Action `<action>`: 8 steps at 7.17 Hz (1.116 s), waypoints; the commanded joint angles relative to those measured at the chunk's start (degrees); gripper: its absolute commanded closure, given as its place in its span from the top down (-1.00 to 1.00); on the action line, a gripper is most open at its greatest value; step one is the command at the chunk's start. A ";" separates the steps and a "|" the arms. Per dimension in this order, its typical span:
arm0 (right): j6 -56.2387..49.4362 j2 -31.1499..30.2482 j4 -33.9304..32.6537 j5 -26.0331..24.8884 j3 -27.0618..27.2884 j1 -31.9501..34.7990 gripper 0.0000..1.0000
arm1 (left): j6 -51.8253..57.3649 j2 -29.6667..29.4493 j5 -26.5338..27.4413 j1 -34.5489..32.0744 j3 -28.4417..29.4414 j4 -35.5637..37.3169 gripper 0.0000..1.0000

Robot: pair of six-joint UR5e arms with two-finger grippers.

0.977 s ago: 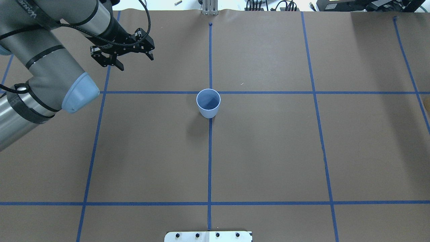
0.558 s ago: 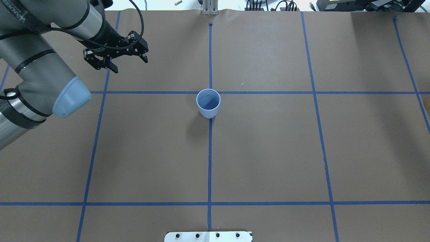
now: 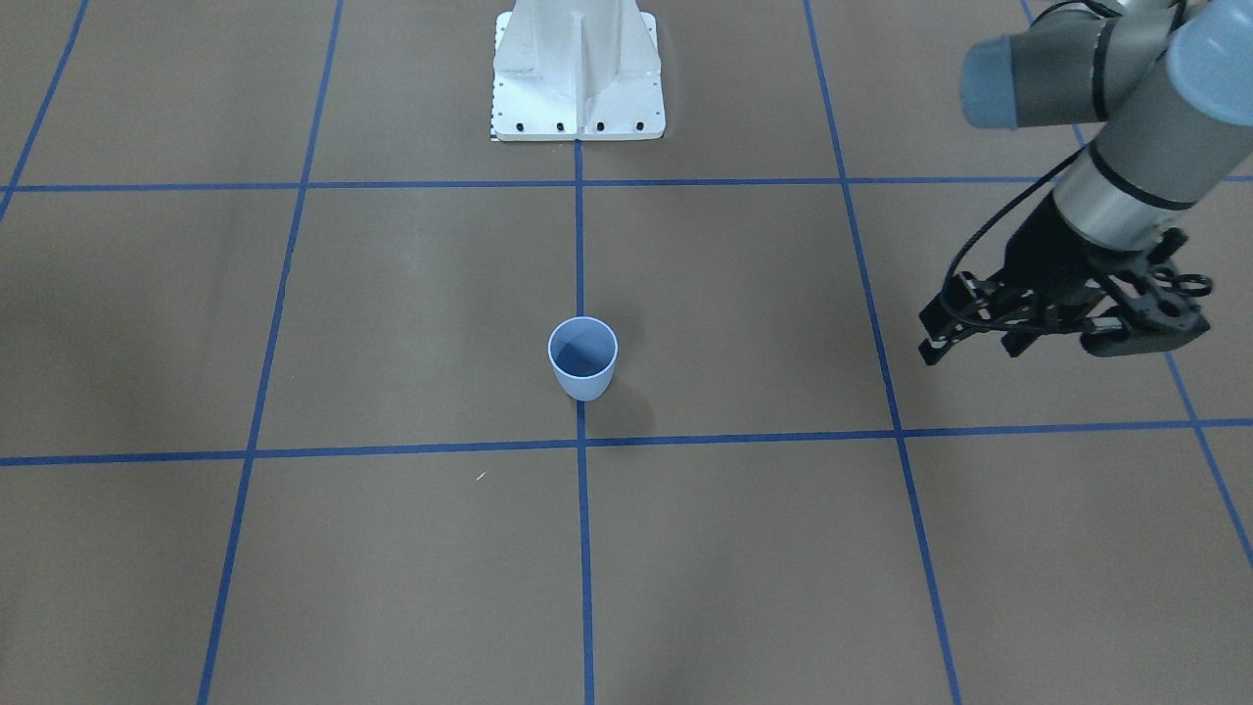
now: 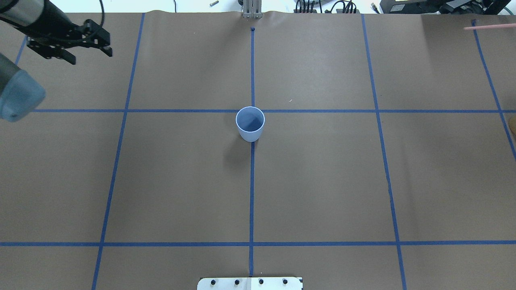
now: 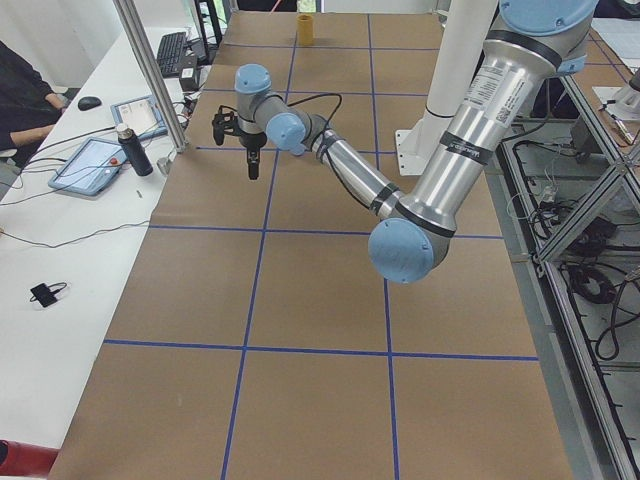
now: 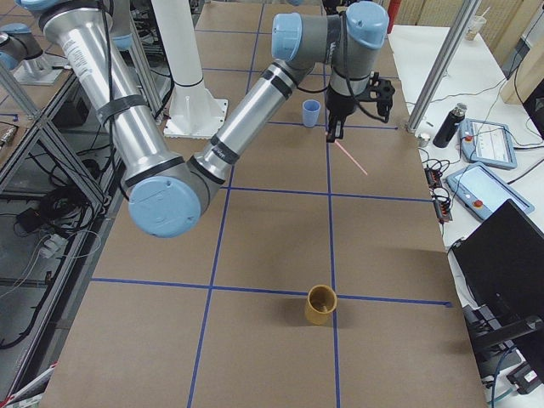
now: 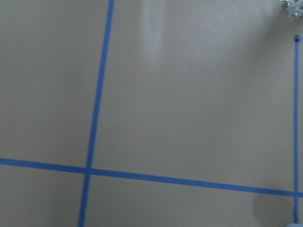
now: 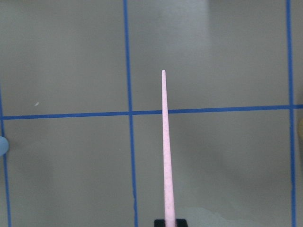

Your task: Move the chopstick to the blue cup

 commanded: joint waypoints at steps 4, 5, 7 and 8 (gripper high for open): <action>60.75 15.93 36.25 -5.87 -4.17 -28.59 -1.00 | 22.77 5.42 -1.72 -11.46 9.01 -0.40 0.97; 67.07 17.96 36.25 -10.08 -4.17 -33.86 -1.00 | 22.78 5.42 -1.72 -11.56 9.28 -0.49 0.97; 72.57 18.77 36.16 -15.37 -4.35 -42.31 -1.00 | 23.83 6.12 -1.72 -11.47 9.64 -0.75 0.97; 72.67 18.77 36.16 -17.22 -4.96 -45.04 -1.00 | 24.97 6.21 -1.72 -11.56 10.16 -0.76 0.97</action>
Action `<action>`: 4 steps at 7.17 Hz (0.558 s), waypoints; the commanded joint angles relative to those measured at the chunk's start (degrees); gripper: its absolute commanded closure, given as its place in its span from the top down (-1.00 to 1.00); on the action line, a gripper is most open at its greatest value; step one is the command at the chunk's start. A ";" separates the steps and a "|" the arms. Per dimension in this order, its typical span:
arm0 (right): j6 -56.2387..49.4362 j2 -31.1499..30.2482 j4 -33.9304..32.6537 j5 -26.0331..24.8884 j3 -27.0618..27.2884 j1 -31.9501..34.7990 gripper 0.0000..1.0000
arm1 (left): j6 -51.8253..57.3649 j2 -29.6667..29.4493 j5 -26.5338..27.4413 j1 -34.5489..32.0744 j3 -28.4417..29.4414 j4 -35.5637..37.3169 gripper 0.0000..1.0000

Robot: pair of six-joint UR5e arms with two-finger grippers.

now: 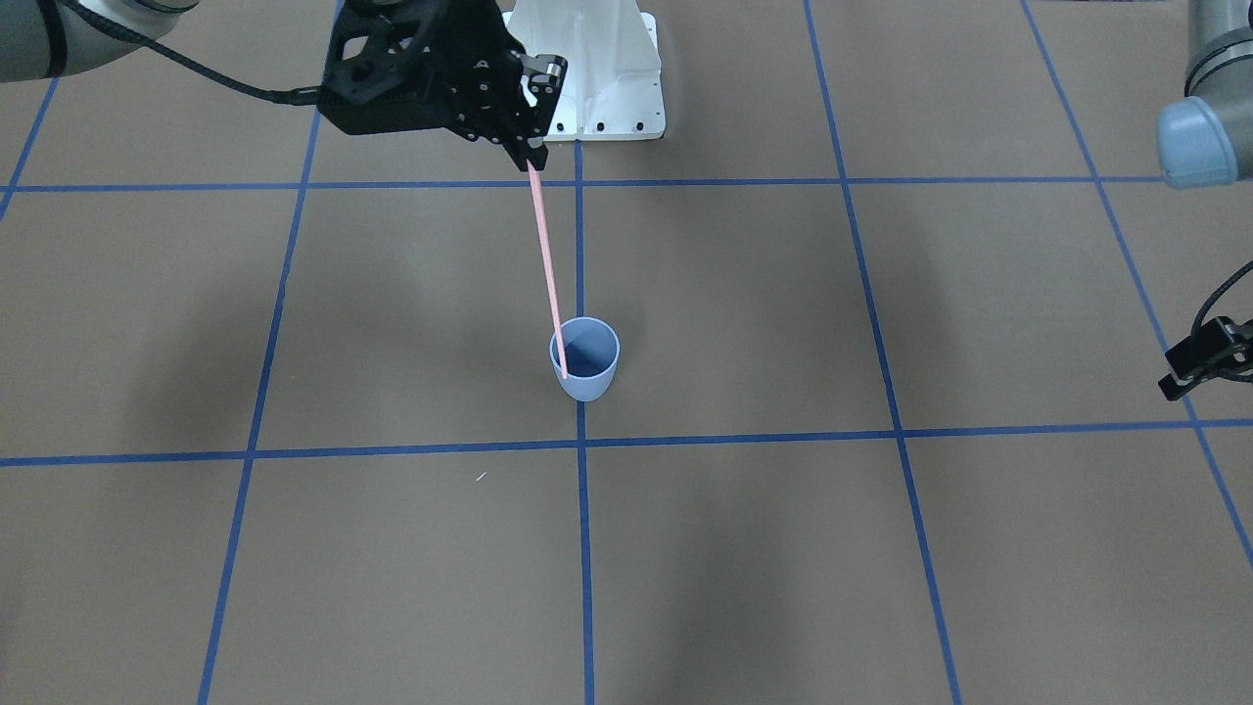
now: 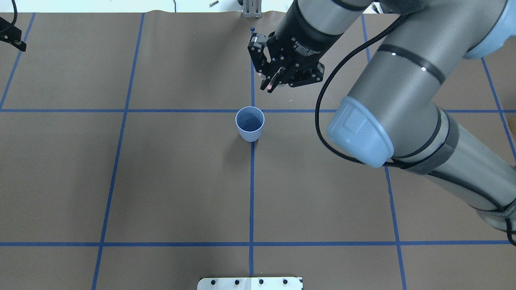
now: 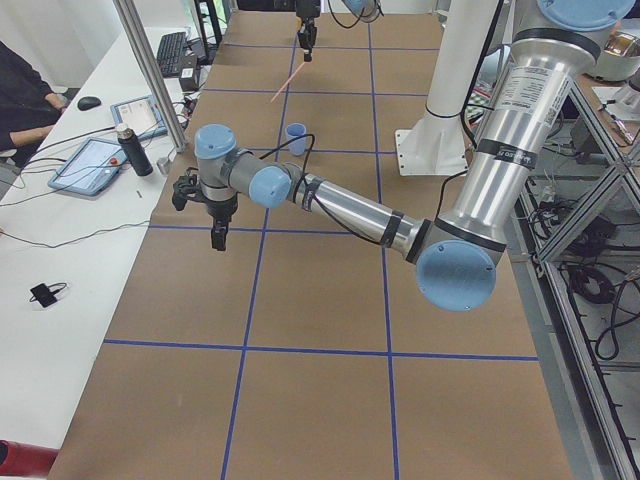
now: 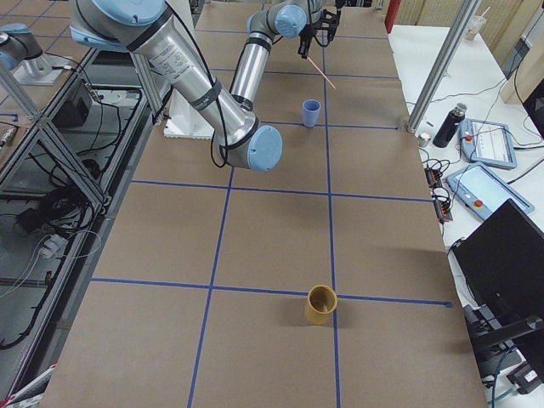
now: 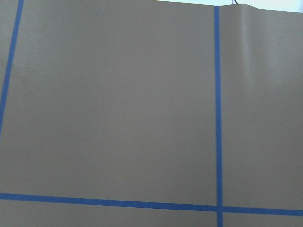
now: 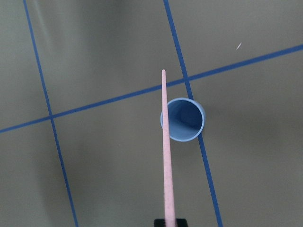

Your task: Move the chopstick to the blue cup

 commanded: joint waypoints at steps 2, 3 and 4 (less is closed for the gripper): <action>1.55 -0.25 -0.06 -3.70 -2.72 -7.26 -1.00 | 1.30 0.25 -0.01 -0.08 0.95 -0.16 0.97; 1.64 -0.95 -0.41 -3.61 -2.73 -7.27 -1.00 | 1.30 0.25 -0.01 -0.08 1.13 -0.08 0.97; 1.64 -1.65 -0.42 -3.70 -3.16 -7.27 -1.00 | 1.30 0.25 -0.01 -0.08 1.39 -0.16 0.97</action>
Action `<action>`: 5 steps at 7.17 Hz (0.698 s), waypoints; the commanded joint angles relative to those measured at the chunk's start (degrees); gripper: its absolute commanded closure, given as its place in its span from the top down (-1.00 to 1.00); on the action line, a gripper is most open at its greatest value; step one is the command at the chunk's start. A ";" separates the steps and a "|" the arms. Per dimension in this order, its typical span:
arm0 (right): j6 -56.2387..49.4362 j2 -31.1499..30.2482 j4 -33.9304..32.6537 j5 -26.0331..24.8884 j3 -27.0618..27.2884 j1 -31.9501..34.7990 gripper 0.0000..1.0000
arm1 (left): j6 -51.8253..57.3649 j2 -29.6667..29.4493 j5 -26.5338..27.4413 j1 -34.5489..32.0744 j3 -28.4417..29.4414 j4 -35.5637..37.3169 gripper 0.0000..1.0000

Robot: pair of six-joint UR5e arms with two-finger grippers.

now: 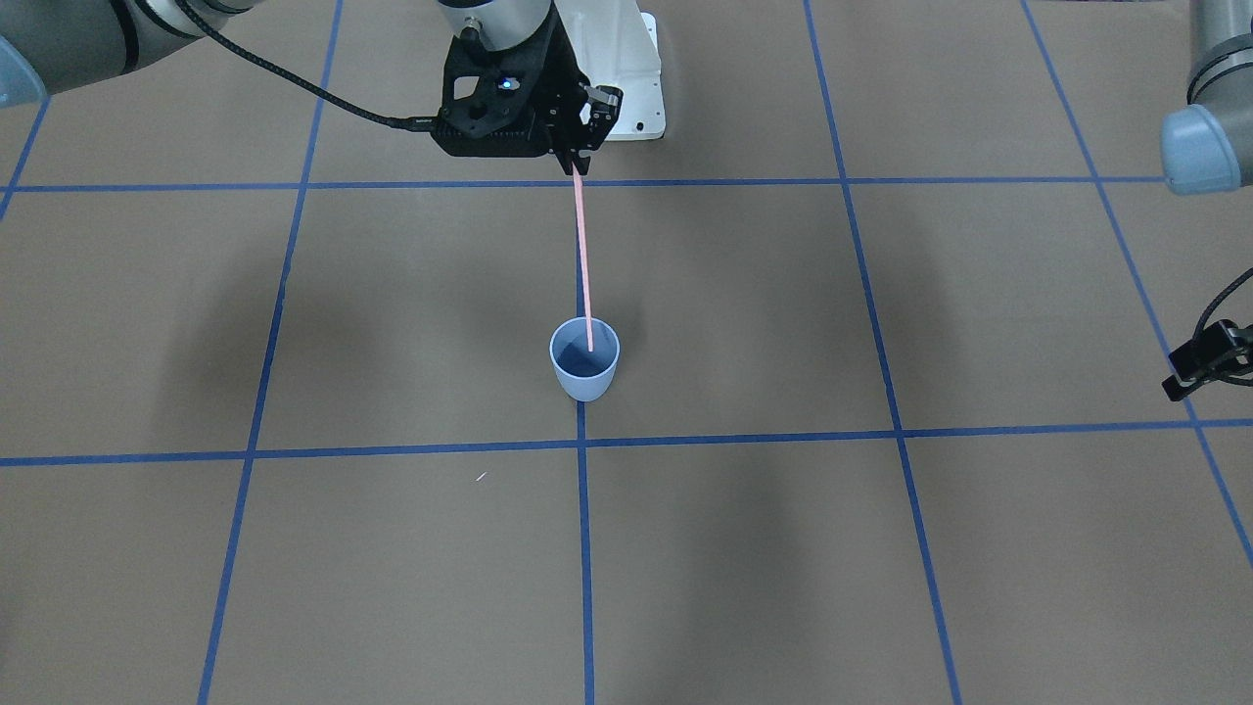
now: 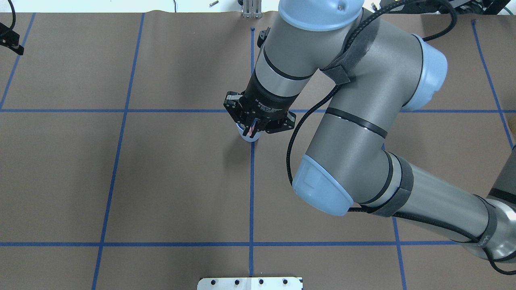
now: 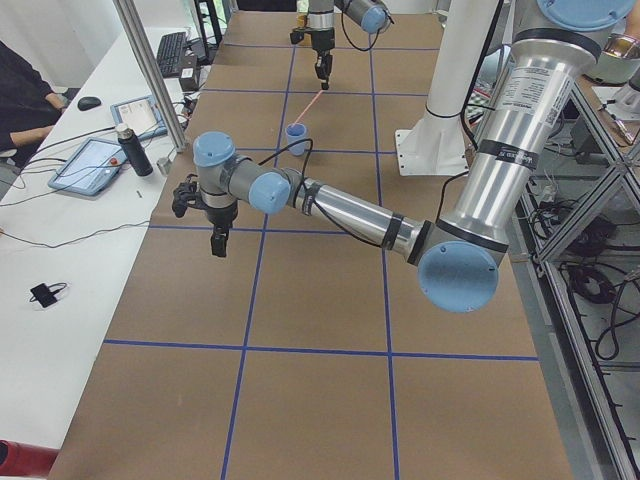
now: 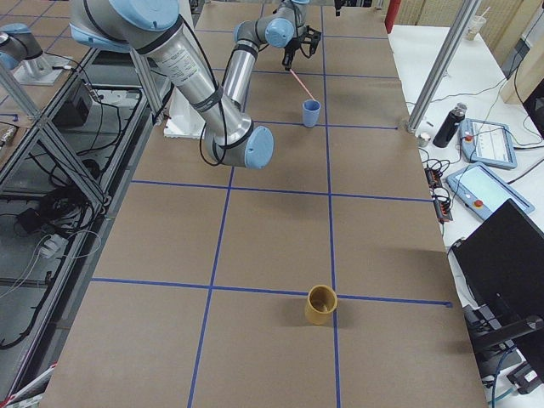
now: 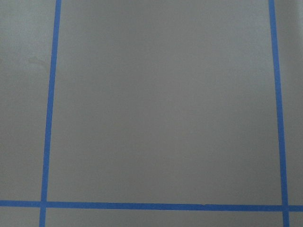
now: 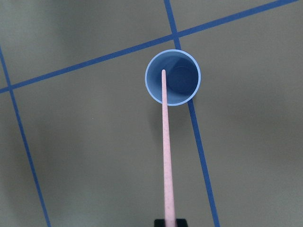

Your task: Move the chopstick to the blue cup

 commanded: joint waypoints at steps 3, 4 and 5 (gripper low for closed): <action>-0.57 -0.54 0.32 -0.91 -3.37 -1.56 -0.71 | 0.02 0.01 0.00 -0.09 0.21 -0.14 0.97; -1.27 -0.53 0.41 -1.87 -3.56 -1.65 0.30 | 0.02 0.09 0.00 -0.09 0.21 -0.14 0.97; -3.62 -0.62 1.20 -2.23 -3.99 -1.57 0.99 | 0.02 0.44 0.00 -0.01 0.21 -0.14 0.97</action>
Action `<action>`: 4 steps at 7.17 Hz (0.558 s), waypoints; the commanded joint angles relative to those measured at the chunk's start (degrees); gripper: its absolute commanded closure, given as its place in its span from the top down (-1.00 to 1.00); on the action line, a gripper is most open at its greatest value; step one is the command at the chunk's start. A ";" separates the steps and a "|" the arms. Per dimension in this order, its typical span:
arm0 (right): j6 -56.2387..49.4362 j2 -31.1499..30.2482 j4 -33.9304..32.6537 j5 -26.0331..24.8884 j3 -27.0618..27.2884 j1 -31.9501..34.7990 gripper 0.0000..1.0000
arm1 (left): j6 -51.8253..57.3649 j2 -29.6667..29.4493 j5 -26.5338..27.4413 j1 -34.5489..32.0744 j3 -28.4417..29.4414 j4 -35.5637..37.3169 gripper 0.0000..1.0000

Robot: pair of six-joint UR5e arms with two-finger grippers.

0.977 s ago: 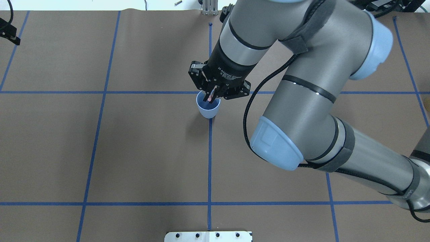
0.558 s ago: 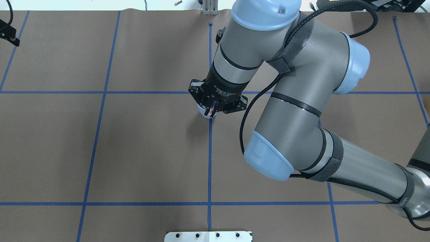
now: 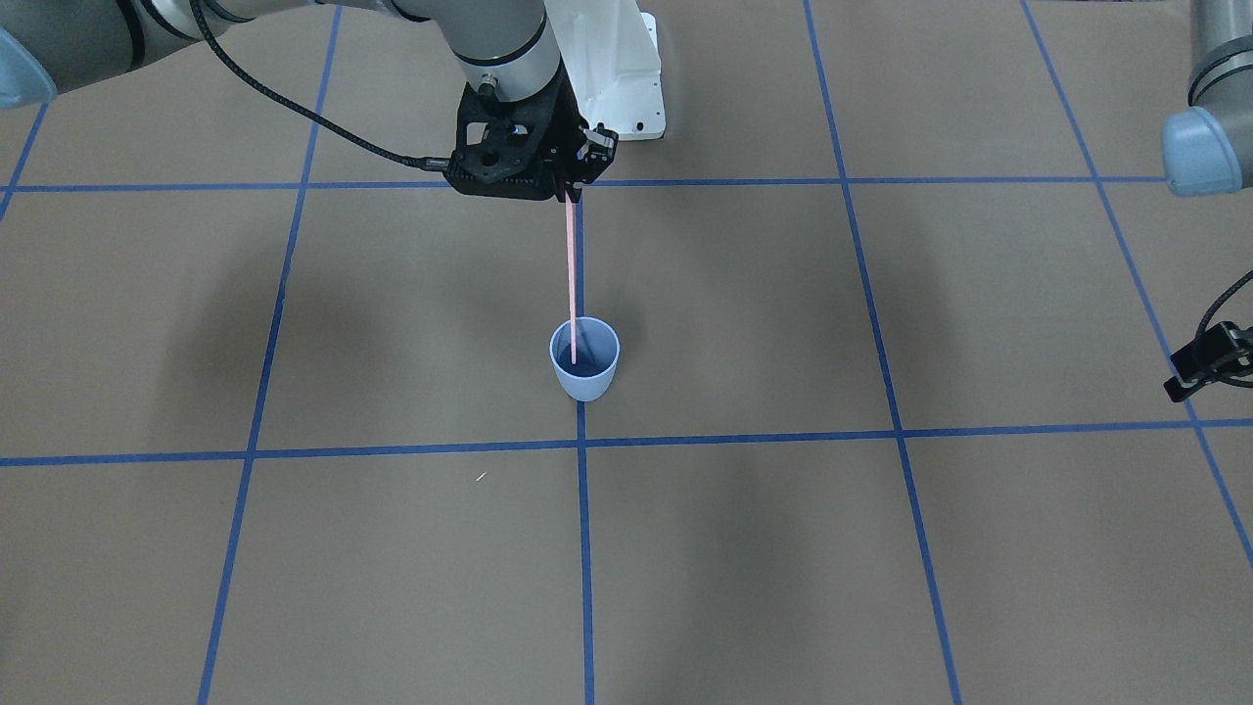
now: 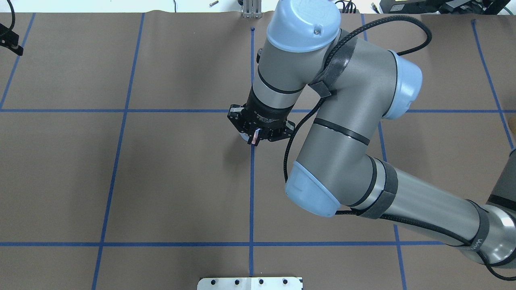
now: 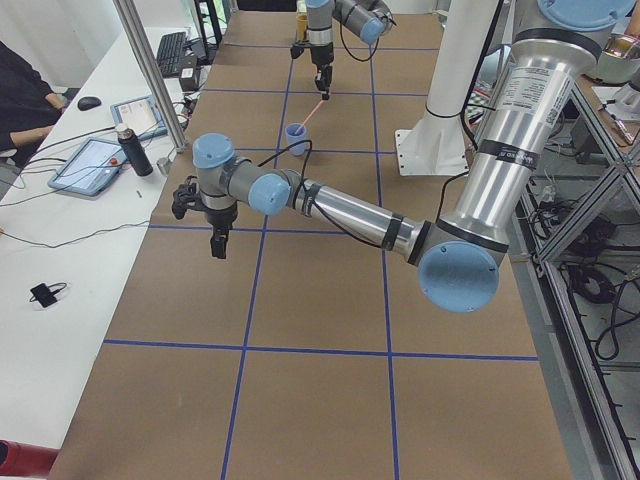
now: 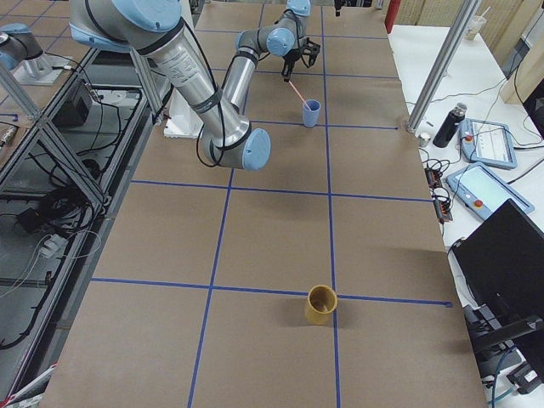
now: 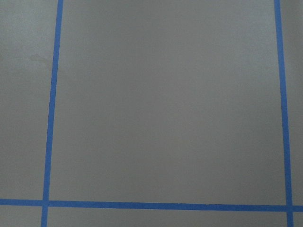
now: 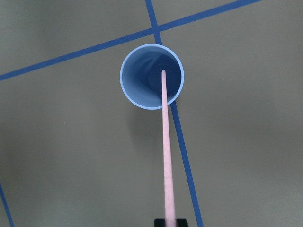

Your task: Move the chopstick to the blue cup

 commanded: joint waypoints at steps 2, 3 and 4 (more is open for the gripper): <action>-6.09 -1.79 11.13 -2.14 -1.23 1.77 1.00 | 0.00 0.37 0.00 -0.03 0.35 -0.01 0.97; -6.18 -4.76 21.12 -2.14 -2.80 4.39 1.00 | 0.00 0.37 0.00 -0.03 0.44 -0.01 0.97; -6.01 -8.79 26.01 -0.83 -2.20 9.81 1.00 | 0.00 0.37 -0.09 -0.81 0.44 0.25 0.97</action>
